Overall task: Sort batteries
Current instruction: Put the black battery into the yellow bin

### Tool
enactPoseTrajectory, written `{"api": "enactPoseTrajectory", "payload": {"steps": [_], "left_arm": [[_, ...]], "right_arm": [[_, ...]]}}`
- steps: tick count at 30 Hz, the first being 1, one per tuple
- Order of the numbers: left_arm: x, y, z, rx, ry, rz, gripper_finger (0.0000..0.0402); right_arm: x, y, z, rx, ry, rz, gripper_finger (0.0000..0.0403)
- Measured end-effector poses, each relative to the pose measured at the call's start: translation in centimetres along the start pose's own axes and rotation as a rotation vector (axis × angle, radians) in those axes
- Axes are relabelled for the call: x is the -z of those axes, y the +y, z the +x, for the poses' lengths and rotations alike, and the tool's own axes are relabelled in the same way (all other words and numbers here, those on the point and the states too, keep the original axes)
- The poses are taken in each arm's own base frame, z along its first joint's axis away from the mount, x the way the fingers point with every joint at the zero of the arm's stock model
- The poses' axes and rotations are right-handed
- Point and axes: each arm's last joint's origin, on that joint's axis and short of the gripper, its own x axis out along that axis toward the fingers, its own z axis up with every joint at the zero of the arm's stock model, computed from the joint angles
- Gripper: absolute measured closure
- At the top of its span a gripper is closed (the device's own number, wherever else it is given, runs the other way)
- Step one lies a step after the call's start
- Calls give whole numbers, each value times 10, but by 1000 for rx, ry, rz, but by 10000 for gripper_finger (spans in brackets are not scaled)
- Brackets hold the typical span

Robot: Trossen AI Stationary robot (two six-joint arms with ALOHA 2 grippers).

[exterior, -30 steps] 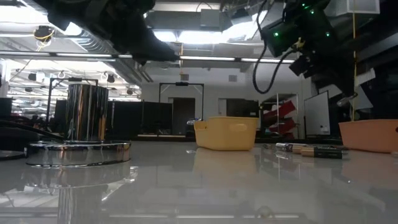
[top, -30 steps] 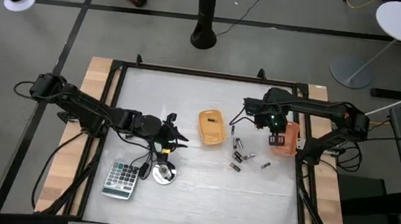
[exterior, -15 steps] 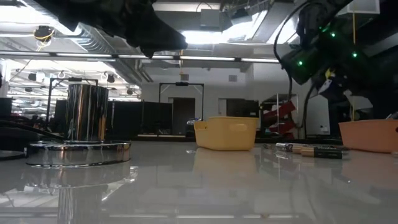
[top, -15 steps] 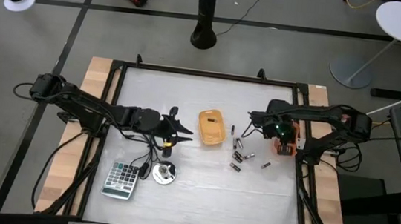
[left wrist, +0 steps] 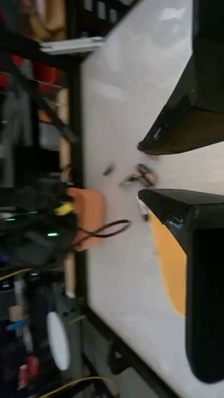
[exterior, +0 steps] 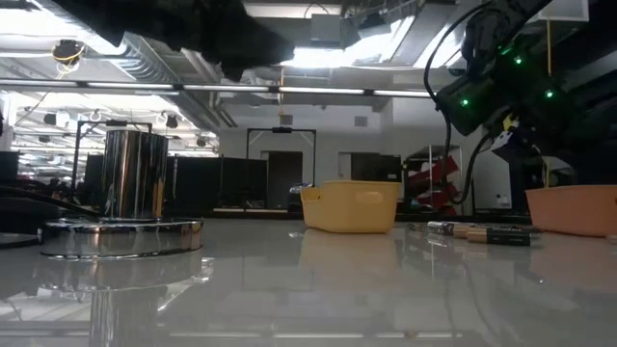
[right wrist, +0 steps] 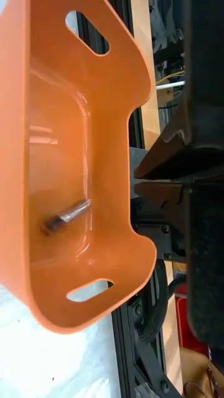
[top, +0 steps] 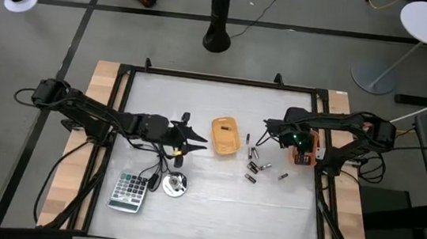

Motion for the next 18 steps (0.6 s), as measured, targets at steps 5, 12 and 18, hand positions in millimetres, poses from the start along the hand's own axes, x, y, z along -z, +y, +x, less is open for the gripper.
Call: {"api": "enactPoseTrajectory", "payload": {"steps": [5,12,18], "left_arm": [[-9,-1,5,3,-119,-1,314],[-23,-6,46,81,-92,30,314],[-26,-6,99,139,26,48,314]], "right_arm": [[4,0,-1,-6,41,2,353],[15,-2,-25,68,-21,60,352],[40,-2,-53,93,-225,90,352]]}}
